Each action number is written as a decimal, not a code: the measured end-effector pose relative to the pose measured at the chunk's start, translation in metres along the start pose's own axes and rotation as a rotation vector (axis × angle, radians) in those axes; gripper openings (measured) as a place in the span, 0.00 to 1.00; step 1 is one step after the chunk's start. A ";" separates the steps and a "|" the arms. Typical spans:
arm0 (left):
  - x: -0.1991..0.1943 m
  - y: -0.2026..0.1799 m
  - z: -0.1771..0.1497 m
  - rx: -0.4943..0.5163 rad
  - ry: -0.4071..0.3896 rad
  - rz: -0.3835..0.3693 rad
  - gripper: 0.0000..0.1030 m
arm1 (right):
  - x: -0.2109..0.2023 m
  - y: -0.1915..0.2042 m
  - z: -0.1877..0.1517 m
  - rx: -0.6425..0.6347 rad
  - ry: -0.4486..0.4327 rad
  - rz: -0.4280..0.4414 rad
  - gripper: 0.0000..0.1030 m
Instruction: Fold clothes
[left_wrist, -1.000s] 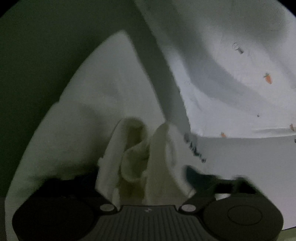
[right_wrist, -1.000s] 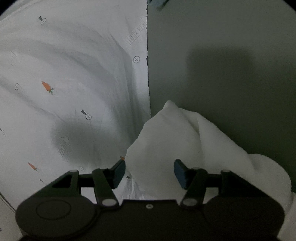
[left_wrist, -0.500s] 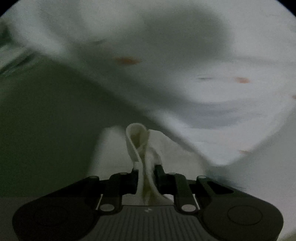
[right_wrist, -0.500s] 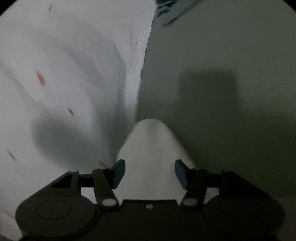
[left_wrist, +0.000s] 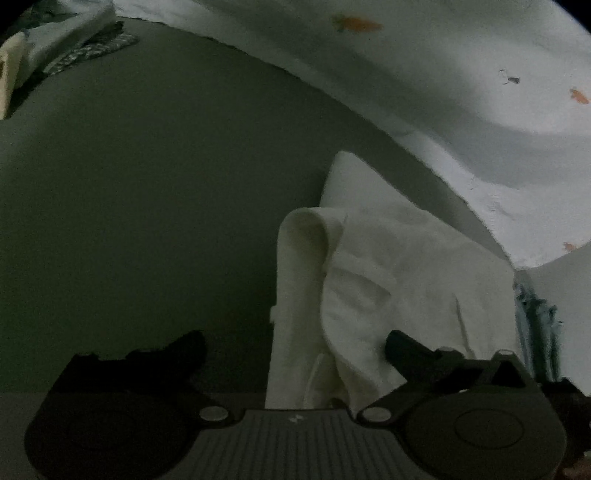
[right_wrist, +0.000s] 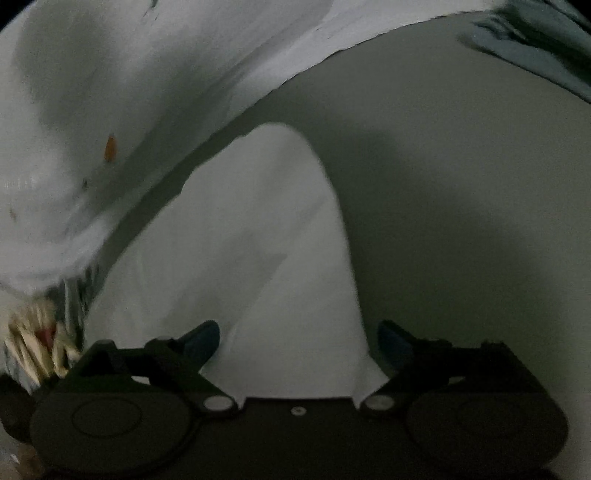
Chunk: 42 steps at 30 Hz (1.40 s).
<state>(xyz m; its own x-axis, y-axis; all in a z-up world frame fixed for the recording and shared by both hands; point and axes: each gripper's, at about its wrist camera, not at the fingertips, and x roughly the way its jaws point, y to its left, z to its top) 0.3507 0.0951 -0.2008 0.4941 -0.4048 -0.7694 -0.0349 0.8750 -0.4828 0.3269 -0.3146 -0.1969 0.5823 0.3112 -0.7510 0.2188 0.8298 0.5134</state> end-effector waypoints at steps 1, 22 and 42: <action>-0.001 0.001 0.001 0.018 0.008 -0.008 1.00 | 0.002 0.003 0.001 -0.019 0.013 -0.007 0.91; 0.000 0.018 -0.011 -0.382 0.063 -0.752 0.98 | 0.029 -0.060 -0.042 0.825 0.138 0.833 0.33; -0.097 -0.083 0.018 -0.037 0.032 -1.119 0.97 | -0.118 0.012 -0.070 0.653 -0.202 0.953 0.32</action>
<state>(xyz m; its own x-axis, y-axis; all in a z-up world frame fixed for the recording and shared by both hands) 0.3211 0.0665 -0.0786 0.2407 -0.9659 0.0957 0.3887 0.0055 -0.9213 0.2061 -0.3084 -0.1311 0.8286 0.5506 0.1013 -0.0468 -0.1122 0.9926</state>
